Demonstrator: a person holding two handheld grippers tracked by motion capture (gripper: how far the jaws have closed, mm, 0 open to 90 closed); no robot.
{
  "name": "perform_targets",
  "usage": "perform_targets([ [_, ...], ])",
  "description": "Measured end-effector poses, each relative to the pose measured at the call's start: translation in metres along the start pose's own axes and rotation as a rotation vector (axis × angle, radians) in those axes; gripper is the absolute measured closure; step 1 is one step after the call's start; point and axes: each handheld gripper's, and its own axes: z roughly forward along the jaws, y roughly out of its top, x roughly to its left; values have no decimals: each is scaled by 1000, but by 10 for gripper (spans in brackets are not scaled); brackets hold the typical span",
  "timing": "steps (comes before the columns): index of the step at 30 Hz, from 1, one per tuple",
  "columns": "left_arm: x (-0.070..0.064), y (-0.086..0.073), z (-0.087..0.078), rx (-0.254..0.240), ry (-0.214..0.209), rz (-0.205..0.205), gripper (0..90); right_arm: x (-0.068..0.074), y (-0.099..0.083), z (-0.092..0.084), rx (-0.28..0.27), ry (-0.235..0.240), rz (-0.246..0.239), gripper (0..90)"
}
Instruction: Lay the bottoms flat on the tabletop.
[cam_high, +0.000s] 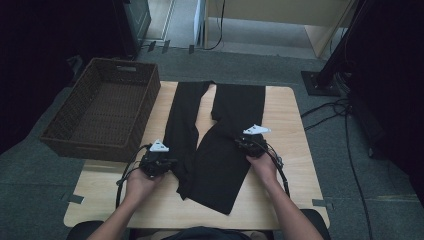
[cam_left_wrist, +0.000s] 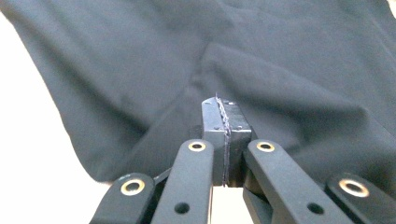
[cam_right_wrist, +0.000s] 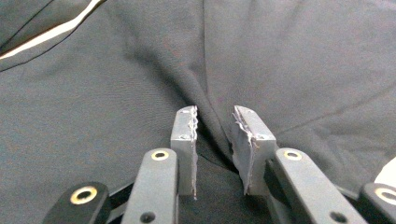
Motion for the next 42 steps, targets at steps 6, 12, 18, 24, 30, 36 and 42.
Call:
perform_targets([
  [6,4,-19,-19,28,7,-54,899,0,0,0,1,-3,2,710],
  [12,7,-16,-26,-24,2,-86,794,1,0,-1,3,-4,-1,711],
  [18,7,2,-19,-62,-13,-89,679,2,0,-2,11,-1,1,704],
  [24,10,26,1,-71,-23,-94,644,4,-1,-4,18,3,1,693],
  [30,11,57,27,-70,1,-77,583,6,-1,-4,21,5,1,682],
  [36,18,87,56,-45,33,-60,549,9,-2,-5,17,10,-6,652],
  [42,25,100,83,-38,74,-70,524,10,-3,-6,18,15,-9,644],
])
